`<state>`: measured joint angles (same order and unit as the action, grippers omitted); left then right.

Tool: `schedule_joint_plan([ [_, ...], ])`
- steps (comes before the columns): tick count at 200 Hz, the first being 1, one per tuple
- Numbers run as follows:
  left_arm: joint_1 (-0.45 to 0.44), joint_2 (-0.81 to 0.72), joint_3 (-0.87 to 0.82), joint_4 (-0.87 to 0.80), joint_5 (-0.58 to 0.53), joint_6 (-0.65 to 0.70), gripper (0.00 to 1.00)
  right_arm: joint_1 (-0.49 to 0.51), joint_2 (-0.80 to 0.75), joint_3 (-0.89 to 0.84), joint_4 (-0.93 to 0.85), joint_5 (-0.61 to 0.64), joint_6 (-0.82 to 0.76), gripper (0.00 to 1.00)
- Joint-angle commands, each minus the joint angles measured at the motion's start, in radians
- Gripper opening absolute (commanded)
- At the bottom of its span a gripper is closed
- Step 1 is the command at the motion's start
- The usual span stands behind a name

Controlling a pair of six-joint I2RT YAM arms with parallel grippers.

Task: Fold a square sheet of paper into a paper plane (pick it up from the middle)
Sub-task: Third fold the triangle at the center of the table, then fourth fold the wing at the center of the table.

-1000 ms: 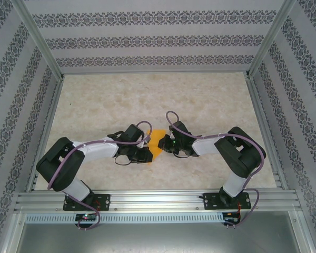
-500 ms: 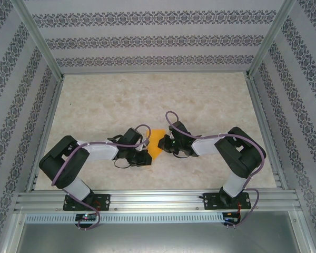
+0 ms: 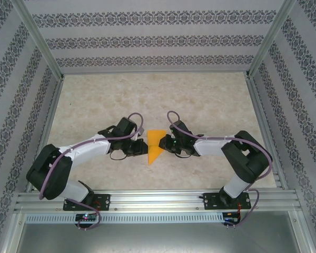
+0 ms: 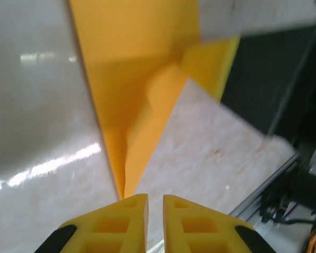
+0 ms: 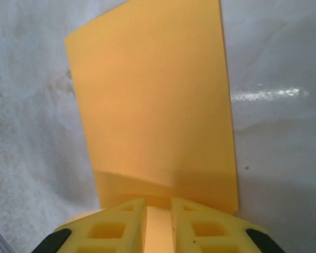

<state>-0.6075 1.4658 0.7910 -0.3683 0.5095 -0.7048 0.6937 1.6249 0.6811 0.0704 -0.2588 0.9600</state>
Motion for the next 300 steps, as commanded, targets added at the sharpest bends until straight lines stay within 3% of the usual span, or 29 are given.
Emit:
schedule_joint_plan([
  [1,0.014,0.068,0.074,-0.018,0.011,0.049,0.17,-0.006,-0.096,0.032,-0.099,0.078,-0.043,0.24],
  [54,0.013,0.177,0.110,0.028,0.067,0.062,0.17,-0.061,-0.163,-0.064,-0.071,0.056,-0.028,0.39],
  [116,-0.007,0.112,0.146,-0.001,0.090,0.065,0.23,-0.062,-0.108,-0.074,-0.012,0.012,-0.015,0.41],
  [148,-0.029,0.152,0.174,0.001,0.104,0.074,0.24,-0.061,-0.072,-0.072,0.030,-0.009,-0.006,0.42],
  [249,-0.038,0.262,0.211,-0.135,-0.095,0.161,0.19,-0.061,-0.025,-0.071,0.067,-0.030,0.005,0.44],
  [300,-0.039,0.293,0.201,-0.117,-0.110,0.162,0.17,-0.058,-0.017,-0.061,0.089,-0.055,0.000,0.44],
])
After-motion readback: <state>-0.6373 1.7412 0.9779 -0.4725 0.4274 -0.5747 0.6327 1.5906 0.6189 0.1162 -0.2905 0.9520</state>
